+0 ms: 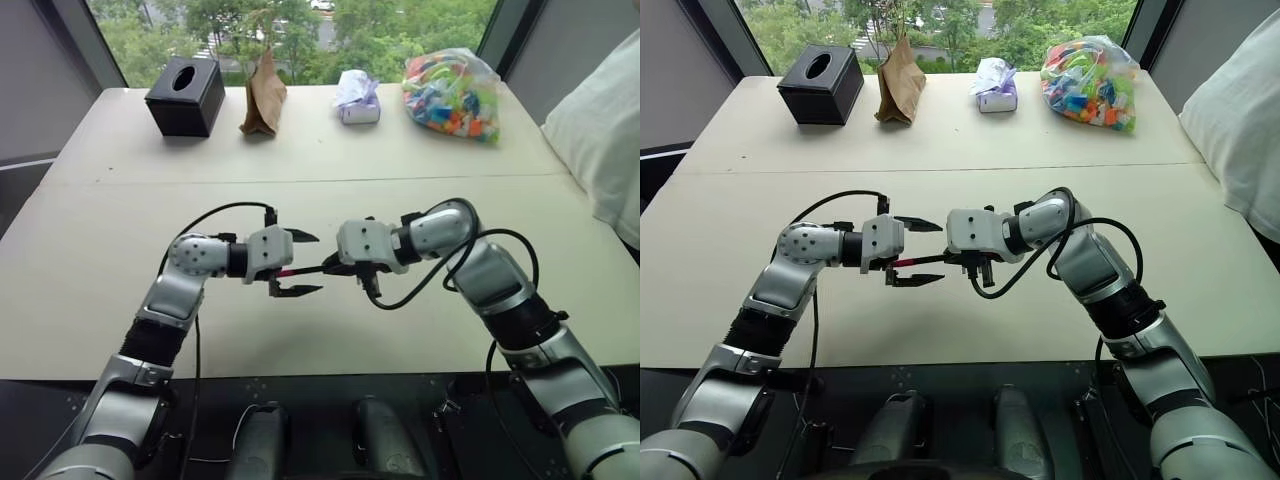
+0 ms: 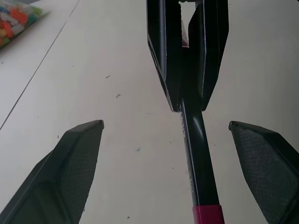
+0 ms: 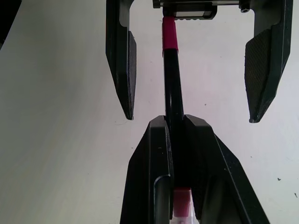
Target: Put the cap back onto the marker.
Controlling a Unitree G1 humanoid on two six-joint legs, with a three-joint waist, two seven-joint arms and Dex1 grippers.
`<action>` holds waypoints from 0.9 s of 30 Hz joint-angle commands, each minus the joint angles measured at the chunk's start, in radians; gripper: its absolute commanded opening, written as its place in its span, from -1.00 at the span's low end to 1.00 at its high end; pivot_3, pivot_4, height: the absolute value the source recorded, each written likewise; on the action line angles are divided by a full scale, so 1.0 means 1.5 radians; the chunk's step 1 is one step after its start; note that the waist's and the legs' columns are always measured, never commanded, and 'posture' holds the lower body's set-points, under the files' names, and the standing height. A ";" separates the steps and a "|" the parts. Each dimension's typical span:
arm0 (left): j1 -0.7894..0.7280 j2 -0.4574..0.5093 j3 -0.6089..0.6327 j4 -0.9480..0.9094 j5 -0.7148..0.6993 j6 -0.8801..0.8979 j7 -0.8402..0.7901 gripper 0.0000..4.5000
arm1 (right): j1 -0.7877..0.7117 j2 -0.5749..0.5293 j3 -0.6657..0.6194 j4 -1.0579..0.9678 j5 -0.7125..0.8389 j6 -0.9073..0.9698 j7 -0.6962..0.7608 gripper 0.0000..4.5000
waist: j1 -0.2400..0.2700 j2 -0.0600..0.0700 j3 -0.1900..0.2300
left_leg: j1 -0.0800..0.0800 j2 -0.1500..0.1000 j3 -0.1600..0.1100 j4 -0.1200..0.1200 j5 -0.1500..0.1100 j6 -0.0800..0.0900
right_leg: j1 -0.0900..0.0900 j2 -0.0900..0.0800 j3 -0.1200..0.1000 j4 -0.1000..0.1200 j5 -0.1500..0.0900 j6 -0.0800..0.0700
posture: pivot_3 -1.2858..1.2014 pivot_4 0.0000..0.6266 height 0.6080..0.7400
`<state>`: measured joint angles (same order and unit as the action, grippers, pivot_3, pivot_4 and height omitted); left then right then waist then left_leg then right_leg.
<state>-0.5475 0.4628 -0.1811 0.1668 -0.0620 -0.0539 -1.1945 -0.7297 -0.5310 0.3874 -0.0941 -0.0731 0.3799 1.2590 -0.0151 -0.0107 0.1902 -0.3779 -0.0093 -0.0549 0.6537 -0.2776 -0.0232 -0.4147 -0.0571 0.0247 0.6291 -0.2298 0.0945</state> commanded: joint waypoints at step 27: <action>0.090 0.046 0.108 -0.165 -0.134 0.196 0.182 0.98 | 0.116 -0.076 -0.253 -0.030 0.043 0.145 -0.271 -1.00 | 0.002 0.000 0.000 | 0.000 0.000 -0.001 0.000 0.000 0.000 | 0.000 -0.001 0.000 0.000 0.000 0.000 | 0.03 -0.52 1.00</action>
<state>-0.4147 0.5345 -0.0513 -0.0479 -0.2362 0.2307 -0.9408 -0.5531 -0.6321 0.0736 -0.0759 -0.0168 0.5599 0.9072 -0.0127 -0.0107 0.1903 -0.3777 -0.0092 -0.0571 0.6531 -0.2776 -0.0233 -0.4149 -0.0580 0.0251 0.6291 -0.2299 0.0942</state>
